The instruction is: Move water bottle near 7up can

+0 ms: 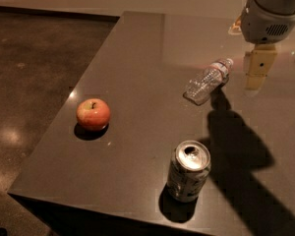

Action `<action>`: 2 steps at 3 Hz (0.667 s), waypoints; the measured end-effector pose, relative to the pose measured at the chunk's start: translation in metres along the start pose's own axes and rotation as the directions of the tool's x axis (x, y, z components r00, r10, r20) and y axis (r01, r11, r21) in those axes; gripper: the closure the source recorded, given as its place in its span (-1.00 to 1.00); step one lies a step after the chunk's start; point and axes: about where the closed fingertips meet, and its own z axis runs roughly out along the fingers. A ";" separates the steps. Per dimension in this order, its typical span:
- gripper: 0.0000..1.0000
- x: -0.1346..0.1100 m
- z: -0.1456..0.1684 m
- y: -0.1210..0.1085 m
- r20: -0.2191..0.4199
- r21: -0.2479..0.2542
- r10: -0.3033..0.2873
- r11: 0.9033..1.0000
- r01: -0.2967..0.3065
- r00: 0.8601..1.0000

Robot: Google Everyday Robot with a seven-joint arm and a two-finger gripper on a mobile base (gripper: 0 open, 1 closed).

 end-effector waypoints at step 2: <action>-1.00 0.015 0.030 -0.040 0.034 -0.042 -0.193 0.980 0.194 0.981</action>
Offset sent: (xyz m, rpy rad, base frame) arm 0.0552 -0.0354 -0.0368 -0.0135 0.1294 0.3191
